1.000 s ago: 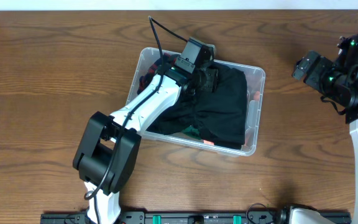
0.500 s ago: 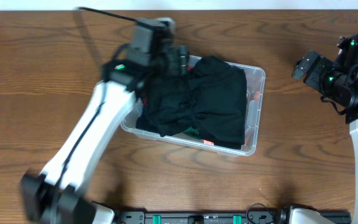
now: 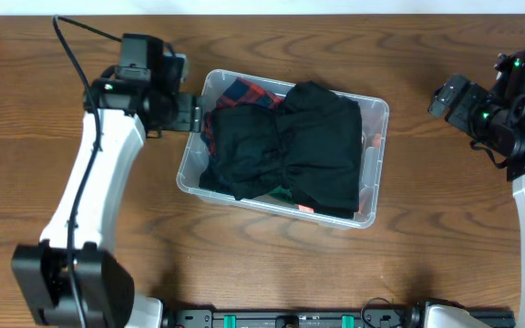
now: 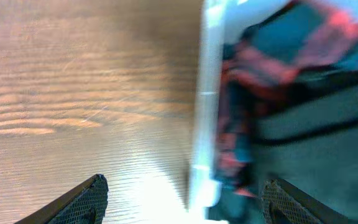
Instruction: Pack container
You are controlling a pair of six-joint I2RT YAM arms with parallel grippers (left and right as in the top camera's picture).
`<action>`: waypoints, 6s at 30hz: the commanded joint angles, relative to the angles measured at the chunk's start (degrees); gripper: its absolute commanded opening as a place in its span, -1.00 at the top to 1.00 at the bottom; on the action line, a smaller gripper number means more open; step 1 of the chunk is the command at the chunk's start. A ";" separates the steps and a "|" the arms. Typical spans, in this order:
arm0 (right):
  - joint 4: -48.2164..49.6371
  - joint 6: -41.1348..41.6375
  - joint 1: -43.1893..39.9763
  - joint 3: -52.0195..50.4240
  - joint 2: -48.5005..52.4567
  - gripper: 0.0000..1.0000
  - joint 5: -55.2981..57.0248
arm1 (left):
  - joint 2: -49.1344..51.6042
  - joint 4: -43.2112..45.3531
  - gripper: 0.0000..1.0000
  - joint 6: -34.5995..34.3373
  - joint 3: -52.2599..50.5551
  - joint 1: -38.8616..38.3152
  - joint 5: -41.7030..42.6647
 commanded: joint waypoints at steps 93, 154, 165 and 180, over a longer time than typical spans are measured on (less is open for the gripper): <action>-4.46 -5.01 0.02 0.09 -0.46 -0.98 5.57 | -30.93 -14.71 -0.96 -16.46 -10.95 2.08 -17.79; 22.34 -26.73 10.14 -72.35 -76.48 -0.98 -0.92 | -30.93 -14.71 -0.96 -16.46 -10.95 2.08 -17.79; 22.32 -26.73 10.14 -72.35 -76.48 -0.99 -0.90 | -30.93 -14.71 -0.96 -16.48 -10.95 2.08 -17.79; 22.32 -26.75 10.14 -72.35 -76.48 -0.99 -0.90 | -31.58 -14.71 -0.96 -16.46 -10.95 2.05 -17.79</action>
